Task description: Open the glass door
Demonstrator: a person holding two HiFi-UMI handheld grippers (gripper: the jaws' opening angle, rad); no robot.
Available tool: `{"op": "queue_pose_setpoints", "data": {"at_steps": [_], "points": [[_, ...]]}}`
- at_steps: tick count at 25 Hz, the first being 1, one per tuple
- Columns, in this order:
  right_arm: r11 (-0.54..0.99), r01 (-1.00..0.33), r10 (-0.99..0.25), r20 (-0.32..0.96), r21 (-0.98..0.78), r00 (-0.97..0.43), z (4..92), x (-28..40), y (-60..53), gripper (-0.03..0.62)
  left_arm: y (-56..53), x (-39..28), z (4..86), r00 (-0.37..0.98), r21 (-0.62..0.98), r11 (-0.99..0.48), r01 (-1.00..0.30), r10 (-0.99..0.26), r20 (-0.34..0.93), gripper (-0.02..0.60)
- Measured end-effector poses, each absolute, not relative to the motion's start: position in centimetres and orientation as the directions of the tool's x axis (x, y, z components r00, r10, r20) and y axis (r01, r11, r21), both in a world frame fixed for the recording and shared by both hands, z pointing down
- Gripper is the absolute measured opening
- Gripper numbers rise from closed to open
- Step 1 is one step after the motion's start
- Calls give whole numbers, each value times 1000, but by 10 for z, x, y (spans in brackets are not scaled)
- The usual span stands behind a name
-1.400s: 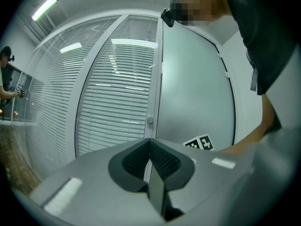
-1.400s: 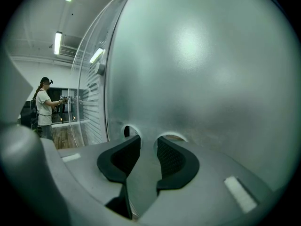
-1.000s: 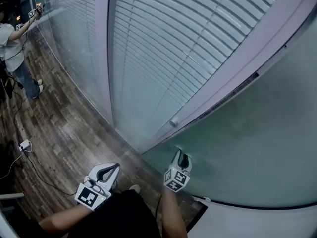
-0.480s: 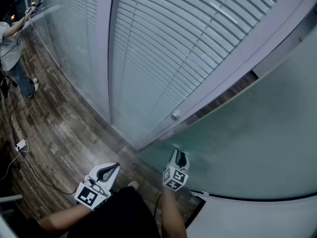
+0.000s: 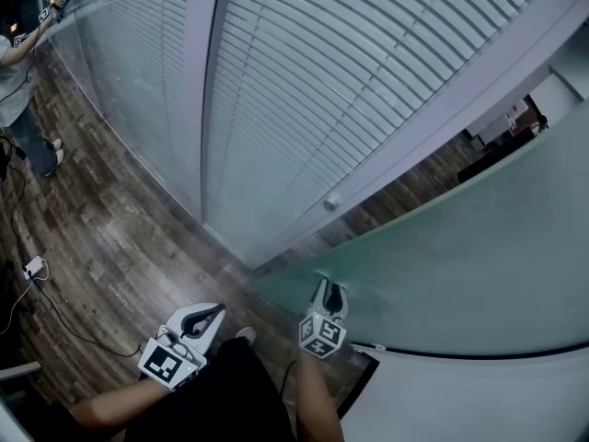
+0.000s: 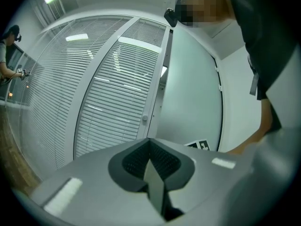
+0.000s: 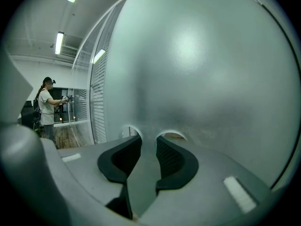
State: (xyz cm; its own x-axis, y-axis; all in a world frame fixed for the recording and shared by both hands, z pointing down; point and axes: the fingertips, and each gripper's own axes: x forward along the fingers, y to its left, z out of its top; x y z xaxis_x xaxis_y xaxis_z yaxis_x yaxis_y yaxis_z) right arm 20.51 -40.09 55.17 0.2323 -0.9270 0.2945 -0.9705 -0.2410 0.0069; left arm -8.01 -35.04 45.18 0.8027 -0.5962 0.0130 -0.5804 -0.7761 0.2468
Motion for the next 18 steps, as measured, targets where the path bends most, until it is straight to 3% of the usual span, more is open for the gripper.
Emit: {"op": "queue_pose_setpoints", "data": {"at_steps": [18], "points": [[-247,-969,-938,242,28,247,546,164,-342,101,-288,-114,460,903,249,-873,-420,-429,18,0]]}}
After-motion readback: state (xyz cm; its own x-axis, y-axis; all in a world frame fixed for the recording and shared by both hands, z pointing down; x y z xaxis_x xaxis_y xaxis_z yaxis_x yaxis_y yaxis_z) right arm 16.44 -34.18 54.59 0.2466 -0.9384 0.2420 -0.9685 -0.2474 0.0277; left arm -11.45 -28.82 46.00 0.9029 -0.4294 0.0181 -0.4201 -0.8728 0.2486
